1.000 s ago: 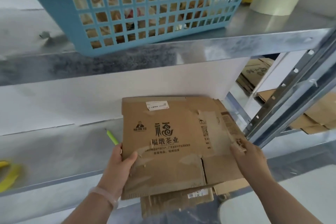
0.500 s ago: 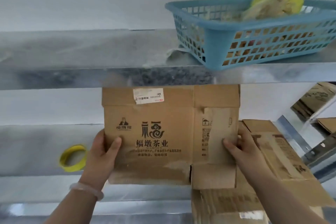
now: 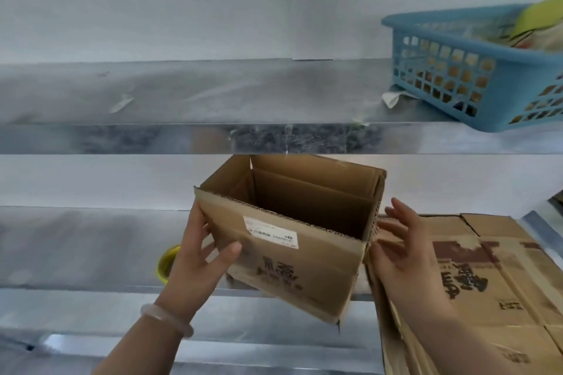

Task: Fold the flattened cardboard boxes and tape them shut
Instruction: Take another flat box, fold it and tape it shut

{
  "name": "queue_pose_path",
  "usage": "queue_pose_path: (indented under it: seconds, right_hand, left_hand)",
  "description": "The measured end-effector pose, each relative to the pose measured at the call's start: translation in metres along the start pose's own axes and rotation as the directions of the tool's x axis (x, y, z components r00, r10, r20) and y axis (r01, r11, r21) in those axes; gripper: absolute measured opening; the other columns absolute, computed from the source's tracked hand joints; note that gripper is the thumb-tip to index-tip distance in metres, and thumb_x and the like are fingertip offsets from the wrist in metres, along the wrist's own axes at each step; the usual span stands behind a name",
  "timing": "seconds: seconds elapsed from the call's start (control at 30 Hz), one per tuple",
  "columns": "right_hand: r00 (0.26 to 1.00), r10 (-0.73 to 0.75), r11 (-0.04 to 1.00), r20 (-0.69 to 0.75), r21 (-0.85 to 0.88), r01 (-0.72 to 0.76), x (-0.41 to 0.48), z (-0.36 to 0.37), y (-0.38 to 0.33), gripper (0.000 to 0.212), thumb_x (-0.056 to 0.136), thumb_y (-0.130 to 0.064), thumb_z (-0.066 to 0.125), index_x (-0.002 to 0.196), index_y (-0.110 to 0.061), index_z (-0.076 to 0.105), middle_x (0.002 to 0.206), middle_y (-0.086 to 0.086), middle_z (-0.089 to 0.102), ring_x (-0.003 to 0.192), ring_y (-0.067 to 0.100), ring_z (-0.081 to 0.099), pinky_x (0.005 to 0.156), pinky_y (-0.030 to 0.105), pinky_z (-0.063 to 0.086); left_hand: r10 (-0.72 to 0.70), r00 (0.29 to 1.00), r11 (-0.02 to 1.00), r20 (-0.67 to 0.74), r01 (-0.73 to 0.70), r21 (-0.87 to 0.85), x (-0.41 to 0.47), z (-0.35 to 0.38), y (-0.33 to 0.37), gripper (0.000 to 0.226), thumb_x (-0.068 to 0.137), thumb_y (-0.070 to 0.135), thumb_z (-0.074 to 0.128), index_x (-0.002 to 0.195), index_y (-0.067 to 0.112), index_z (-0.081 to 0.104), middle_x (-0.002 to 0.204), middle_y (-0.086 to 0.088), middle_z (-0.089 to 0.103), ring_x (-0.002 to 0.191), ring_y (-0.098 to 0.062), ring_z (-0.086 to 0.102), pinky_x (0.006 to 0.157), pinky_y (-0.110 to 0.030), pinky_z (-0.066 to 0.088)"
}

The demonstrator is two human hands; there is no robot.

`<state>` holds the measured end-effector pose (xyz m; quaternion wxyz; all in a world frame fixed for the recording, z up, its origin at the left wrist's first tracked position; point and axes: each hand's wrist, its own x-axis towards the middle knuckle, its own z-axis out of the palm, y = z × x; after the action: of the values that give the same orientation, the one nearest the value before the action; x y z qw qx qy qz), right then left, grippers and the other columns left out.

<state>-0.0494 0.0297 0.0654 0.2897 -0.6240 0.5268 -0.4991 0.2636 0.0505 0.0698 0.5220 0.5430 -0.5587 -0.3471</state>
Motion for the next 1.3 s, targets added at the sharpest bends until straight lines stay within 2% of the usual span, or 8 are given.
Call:
queue_pose_path:
  seconds: [0.13,0.23,0.33,0.5,0.8,0.9,1.0,1.3]
  right_hand:
    - [0.985,-0.126,0.966,0.122,0.239,0.094,-0.006,0.002,-0.020,0.057,0.093,-0.049,0.048,0.146,-0.044,0.031,0.142,-0.021,0.048,0.132,0.004,0.047,0.101,0.027,0.048]
    - [0.953,-0.157,0.980,0.258,0.163,0.117,-0.006,0.006,-0.026,0.077,0.082,-0.057,0.064,0.148,-0.046,0.025,0.145,-0.021,0.046,0.133,0.002,0.045,0.101,0.020,0.046]
    - [0.984,-0.093,0.994,0.153,0.076,0.082,-0.003,0.011,-0.034,0.072,0.076,-0.060,0.071,0.138,-0.057,0.034,0.135,-0.027,0.050,0.125,0.000,0.050,0.098,0.033,0.049]
    - [0.965,-0.230,0.961,0.123,-0.126,0.245,0.007,0.009,-0.042,0.056,0.080,-0.057,0.067,0.130,-0.058,0.042,0.138,-0.041,0.034,0.133,-0.009,0.035,0.105,0.028,0.036]
    - [0.891,-0.144,0.926,0.430,-0.259,0.274,0.031,0.005,-0.058,0.062,0.083,-0.071,0.051,0.140,-0.064,0.028,0.150,-0.040,0.022,0.139,-0.014,0.019,0.109,0.024,0.027]
    - [0.879,-0.062,0.941,0.473,-0.264,0.209,0.037,0.009,-0.058,0.065,0.078,-0.076,0.050,0.139,-0.063,0.031,0.143,-0.039,0.035,0.134,-0.012,0.031,0.111,0.030,0.034]
    - [0.927,0.000,0.983,0.374,-0.168,0.068,0.045,0.012,-0.060,0.055,0.066,-0.076,0.061,0.119,-0.064,0.053,0.126,-0.042,0.051,0.117,-0.016,0.047,0.093,0.021,0.044]
    - [0.929,0.114,0.984,0.353,-0.171,-0.056,0.041,0.024,-0.050,0.061,0.060,-0.071,0.071,0.116,-0.050,0.057,0.113,-0.025,0.061,0.105,-0.004,0.058,0.080,0.017,0.050]
  left_hand:
    - [0.032,0.999,0.997,-0.034,-0.029,0.077,0.000,-0.008,0.002,0.078,0.074,0.035,0.070,0.143,0.029,0.034,0.134,0.015,0.047,0.124,-0.016,0.051,0.090,-0.028,0.055]
    - [0.096,0.995,0.985,-0.021,-0.092,0.146,0.001,-0.009,0.004,0.061,0.078,0.038,0.070,0.132,0.028,0.045,0.131,0.009,0.047,0.122,-0.017,0.051,0.085,-0.027,0.057]
    - [0.135,0.991,0.981,-0.023,-0.130,0.144,0.006,-0.010,0.010,0.055,0.078,0.050,0.069,0.126,0.034,0.051,0.131,0.012,0.048,0.122,-0.006,0.049,0.088,-0.021,0.054]
    - [0.121,0.992,0.987,0.038,-0.125,0.105,0.018,-0.015,0.016,0.053,0.076,0.053,0.060,0.124,0.030,0.059,0.127,0.016,0.060,0.118,-0.013,0.055,0.091,-0.025,0.049]
    - [-0.017,0.999,0.989,0.038,0.023,-0.144,0.018,-0.030,0.013,0.036,0.069,0.049,0.070,0.099,0.031,0.075,0.114,0.005,0.071,0.109,-0.012,0.064,0.083,-0.017,0.052]
    - [-0.013,1.000,0.995,-0.015,0.012,-0.096,0.020,-0.033,0.012,0.032,0.067,0.053,0.069,0.089,0.031,0.073,0.093,0.005,0.074,0.089,-0.010,0.068,0.073,-0.018,0.052]
    - [0.011,0.997,1.000,-0.074,-0.012,-0.010,0.026,-0.032,0.013,0.028,0.064,0.056,0.068,0.083,0.036,0.067,0.081,0.006,0.070,0.077,-0.010,0.065,0.070,-0.027,0.051]
    - [-0.045,0.999,0.969,0.015,0.040,0.244,0.035,-0.039,0.002,0.039,0.068,0.053,0.078,0.104,0.052,0.062,0.098,0.025,0.067,0.088,0.000,0.063,0.070,-0.018,0.052]
